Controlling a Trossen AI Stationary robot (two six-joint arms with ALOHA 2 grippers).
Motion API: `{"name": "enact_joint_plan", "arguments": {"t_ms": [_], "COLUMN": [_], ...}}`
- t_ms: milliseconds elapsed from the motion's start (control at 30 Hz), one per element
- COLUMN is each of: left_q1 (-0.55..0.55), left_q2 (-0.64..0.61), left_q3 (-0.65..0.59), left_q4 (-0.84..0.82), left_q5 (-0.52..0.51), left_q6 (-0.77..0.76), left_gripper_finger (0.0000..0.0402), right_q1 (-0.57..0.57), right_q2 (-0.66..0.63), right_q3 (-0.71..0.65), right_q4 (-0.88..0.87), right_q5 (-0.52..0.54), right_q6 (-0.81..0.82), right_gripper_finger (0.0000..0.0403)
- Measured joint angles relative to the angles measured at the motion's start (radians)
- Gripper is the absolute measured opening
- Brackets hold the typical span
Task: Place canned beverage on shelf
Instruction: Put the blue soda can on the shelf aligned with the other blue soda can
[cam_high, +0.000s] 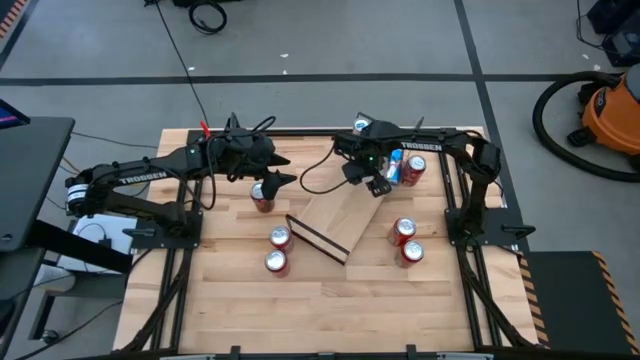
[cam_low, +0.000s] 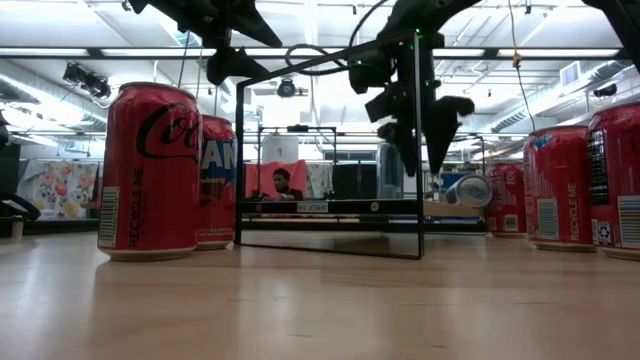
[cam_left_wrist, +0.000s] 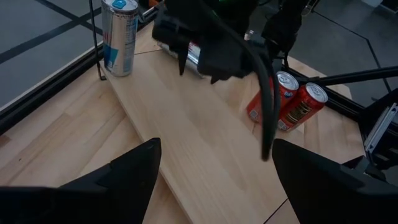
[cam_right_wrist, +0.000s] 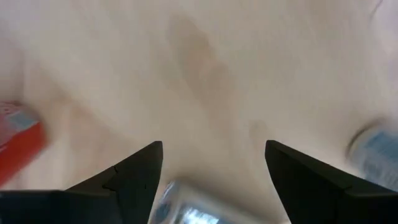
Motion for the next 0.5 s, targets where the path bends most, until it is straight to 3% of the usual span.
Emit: {"name": "enact_joint_plan", "arguments": {"t_ms": [267, 400, 500], "left_q1": [0.000, 0.000, 0.000], "left_q2": [0.000, 0.000, 0.000], "left_q3": [0.000, 0.000, 0.000], "left_q4": [0.000, 0.000, 0.001], "left_q5": [0.000, 0.000, 0.000], "left_q6": [0.015, 0.017, 0.015], "left_gripper_finger": [0.0318, 0.0318, 0.0318], "right_q1": [0.002, -0.006, -0.033], "right_q2": [-0.001, -0.001, -0.001], "right_q3": [0.063, 0.062, 0.062], "right_q4": [-0.195, -0.264, -0.290], "right_q5": [-0.001, 0.047, 0.013], "right_q6": [0.101, 0.382, 0.580], "right_gripper_finger": [0.0293, 0.0293, 0.0293]}}
